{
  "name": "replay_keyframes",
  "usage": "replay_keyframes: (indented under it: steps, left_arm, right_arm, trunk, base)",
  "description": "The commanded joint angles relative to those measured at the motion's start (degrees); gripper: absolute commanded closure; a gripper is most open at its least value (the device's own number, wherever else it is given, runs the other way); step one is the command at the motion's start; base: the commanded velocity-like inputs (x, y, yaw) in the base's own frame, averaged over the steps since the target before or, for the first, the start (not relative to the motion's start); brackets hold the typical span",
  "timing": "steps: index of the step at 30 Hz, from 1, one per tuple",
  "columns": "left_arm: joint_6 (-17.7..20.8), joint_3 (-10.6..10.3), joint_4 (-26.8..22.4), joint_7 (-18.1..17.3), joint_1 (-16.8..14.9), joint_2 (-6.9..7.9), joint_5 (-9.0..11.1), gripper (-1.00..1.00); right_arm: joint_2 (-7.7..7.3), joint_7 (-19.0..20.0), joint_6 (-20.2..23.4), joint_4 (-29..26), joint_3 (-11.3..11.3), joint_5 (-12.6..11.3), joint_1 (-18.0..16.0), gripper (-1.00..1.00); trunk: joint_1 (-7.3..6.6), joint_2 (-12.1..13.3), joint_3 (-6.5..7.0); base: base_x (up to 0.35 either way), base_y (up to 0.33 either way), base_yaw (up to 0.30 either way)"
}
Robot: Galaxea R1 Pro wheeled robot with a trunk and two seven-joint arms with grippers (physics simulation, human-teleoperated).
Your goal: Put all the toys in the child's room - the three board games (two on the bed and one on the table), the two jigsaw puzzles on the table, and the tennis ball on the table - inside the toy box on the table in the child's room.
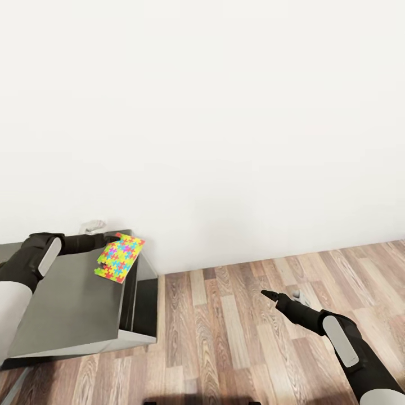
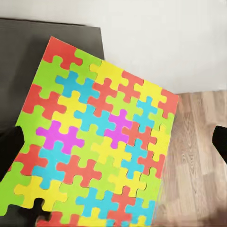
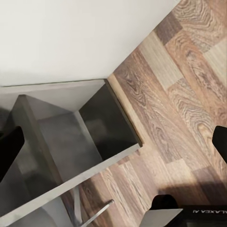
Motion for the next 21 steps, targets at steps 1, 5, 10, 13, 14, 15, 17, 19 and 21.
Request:
replay_keyframes:
  steps: [1,5,10,13,14,15,17,19,21]
  left_arm:
    - [0.35,-0.08,-0.01,-1.83,0.25,0.34,0.22,-1.00]
    - [0.43,-0.14,0.02,-12.93,2.10,1.81,-0.10,-1.00]
    - [0.45,-0.16,0.03,-23.08,4.30,2.49,-0.31,-1.00]
    - [0.39,-0.21,0.03,-25.93,5.70,2.84,-0.29,-1.00]
    - [0.35,-0.20,0.03,-26.22,5.99,2.89,-0.27,-1.00]
    - [0.26,-0.19,0.03,-26.66,6.55,2.97,-0.24,-1.00]
    - [0.15,-0.13,0.03,-27.10,7.30,3.08,-0.16,-1.00]
    - [0.05,-0.11,0.03,-27.36,7.83,3.21,-0.05,-1.00]
    - [0.01,-0.09,0.03,-27.46,8.05,3.38,0.04,-1.00]
  right_arm:
    - [0.02,0.17,0.35,-0.02,-0.11,0.05,-0.04,-1.00]
    - [0.09,0.17,0.29,-0.02,-0.06,0.12,-0.04,-1.00]
    - [0.18,0.17,0.27,-0.02,-0.01,0.43,-0.04,-1.00]
    - [0.21,0.17,0.26,-0.02,0.03,0.56,-0.04,-1.00]
    - [0.22,0.17,0.26,-0.02,0.01,0.58,-0.04,-1.00]
    - [0.22,0.17,0.26,-0.02,-0.01,0.60,-0.04,-1.00]
    - [0.23,0.17,0.26,-0.02,-0.02,0.66,-0.04,-1.00]
    - [0.23,0.17,0.26,-0.02,-0.03,0.70,-0.04,-1.00]
    - [0.23,0.14,0.23,-0.02,0.01,0.74,-0.04,-1.00]
  trunk:
    - [0.04,-0.09,0.01]
    - [0.04,-0.09,0.36]
    - [0.04,-0.09,0.80]
    - [0.04,-0.09,1.04]
    - [0.04,-0.09,1.10]
    - [0.04,-0.09,1.13]
    - [0.04,-0.09,1.18]
    - [0.04,-0.09,1.20]
    - [0.04,-0.09,1.23]
  base:
    - [0.000,0.000,-0.029]
    - [0.000,0.000,0.062]
    - [0.000,0.000,0.135]
    - [0.000,0.000,0.162]
    - [0.000,0.000,0.131]
    - [0.000,0.000,0.084]
    - [0.000,0.000,0.055]
    - [0.000,0.000,0.028]
    - [0.000,0.000,0.019]
